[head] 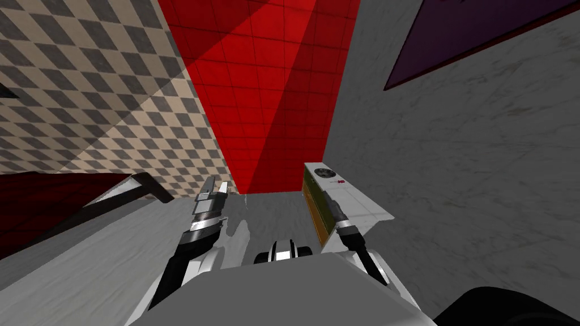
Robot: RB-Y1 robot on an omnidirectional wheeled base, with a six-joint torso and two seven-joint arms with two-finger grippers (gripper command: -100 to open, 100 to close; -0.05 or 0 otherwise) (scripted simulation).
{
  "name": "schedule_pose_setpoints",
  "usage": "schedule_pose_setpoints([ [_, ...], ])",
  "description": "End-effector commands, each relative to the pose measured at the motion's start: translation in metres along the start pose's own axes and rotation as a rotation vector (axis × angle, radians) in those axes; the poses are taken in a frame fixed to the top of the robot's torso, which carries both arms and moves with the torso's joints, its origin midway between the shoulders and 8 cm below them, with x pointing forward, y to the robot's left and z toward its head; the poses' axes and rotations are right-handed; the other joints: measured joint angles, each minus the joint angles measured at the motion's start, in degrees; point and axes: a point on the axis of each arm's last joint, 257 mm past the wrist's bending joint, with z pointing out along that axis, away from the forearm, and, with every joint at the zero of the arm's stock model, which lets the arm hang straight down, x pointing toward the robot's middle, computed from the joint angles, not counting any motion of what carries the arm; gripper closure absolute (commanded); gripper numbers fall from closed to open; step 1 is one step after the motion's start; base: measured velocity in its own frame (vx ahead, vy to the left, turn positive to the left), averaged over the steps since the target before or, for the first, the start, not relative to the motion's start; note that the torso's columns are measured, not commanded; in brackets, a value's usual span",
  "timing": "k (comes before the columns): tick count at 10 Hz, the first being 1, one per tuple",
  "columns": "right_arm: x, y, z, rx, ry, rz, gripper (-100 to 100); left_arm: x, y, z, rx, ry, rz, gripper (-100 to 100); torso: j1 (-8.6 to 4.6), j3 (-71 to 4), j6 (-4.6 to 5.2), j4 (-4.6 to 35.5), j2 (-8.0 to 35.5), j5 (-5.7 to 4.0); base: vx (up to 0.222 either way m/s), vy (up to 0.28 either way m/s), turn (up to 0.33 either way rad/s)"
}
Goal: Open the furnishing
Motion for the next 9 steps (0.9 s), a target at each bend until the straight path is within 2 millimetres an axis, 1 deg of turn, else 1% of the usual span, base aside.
schedule_pose_setpoints([
  [1,0.015,-0.042,-0.009,0.086,0.068,-0.083,-100,0.000,0.000,0.000,0.000,0.000,0.000,0,-0.07,0.00,0.06,0.00,-0.01,-0.01,-0.001,0.019,0.330],
  [2,0.017,-0.045,-0.011,0.094,0.071,-0.083,-100,0.000,0.000,0.000,0.000,0.000,0.000,0,-0.04,0.00,-0.02,0.00,0.00,-0.01,0.002,0.009,0.139],
  [3,0.025,-0.070,-0.022,0.149,0.116,-0.135,-100,0.000,0.000,0.000,0.000,0.000,0.000,0,-0.07,0.00,0.07,0.00,0.00,-0.01,0.005,0.019,0.238],
  [4,0.031,-0.094,-0.034,0.202,0.161,-0.189,-100,0.000,0.000,0.000,0.000,0.000,0.000,0,-0.03,-0.01,0.00,0.00,-0.01,-0.01,0.009,0.030,0.470],
  [5,0.032,-0.096,-0.035,0.206,0.163,-0.189,-100,0.000,0.000,0.000,0.000,0.000,0.000,0,0.03,-0.01,-0.01,-0.01,-0.02,0.01,0.006,0.017,0.198],
  [6,0.037,-0.122,-0.050,0.263,0.211,-0.244,-100,0.000,0.000,0.000,0.000,0.000,0.000,0,-0.04,0.00,0.08,0.00,0.01,0.00,0.002,0.020,0.251],
  [7,0.039,-0.143,-0.063,0.309,0.254,-0.301,-100,0.000,0.000,0.000,0.000,0.000,0.000,0,-0.03,0.01,0.01,0.01,0.02,-0.01,0.006,0.026,0.367],
  [8,0.041,-0.149,-0.067,0.322,0.261,-0.300,-100,0.000,0.000,0.000,0.000,0.000,0.000,0,-0.02,0.00,0.00,0.00,0.00,-0.01,0.008,0.020,0.239],
  [9,0.043,-0.175,-0.087,0.380,0.312,-0.358,-100,0.000,0.000,0.000,0.000,0.000,0.000,0,-0.05,-0.01,0.05,0.00,-0.01,-0.01,0.009,0.021,0.409],
])
